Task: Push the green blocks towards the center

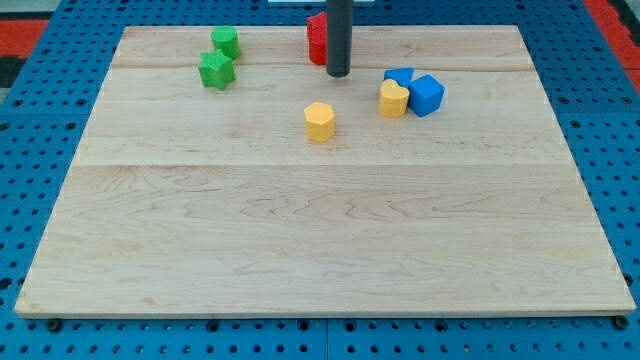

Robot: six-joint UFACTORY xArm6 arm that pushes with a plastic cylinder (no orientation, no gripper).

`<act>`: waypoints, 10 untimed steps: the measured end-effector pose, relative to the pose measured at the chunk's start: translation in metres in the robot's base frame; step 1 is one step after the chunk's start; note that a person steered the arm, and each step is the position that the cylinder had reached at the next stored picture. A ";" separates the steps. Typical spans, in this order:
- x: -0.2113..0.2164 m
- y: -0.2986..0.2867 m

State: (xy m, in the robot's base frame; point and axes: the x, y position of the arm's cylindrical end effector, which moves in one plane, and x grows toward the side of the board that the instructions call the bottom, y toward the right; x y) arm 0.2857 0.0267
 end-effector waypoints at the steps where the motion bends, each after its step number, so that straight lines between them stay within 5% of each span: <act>1: 0.000 0.000; 3: 0.029 -0.076; 6: -0.094 -0.136; 7: -0.090 -0.164; 10: 0.024 -0.183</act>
State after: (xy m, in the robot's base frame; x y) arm 0.3096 -0.1558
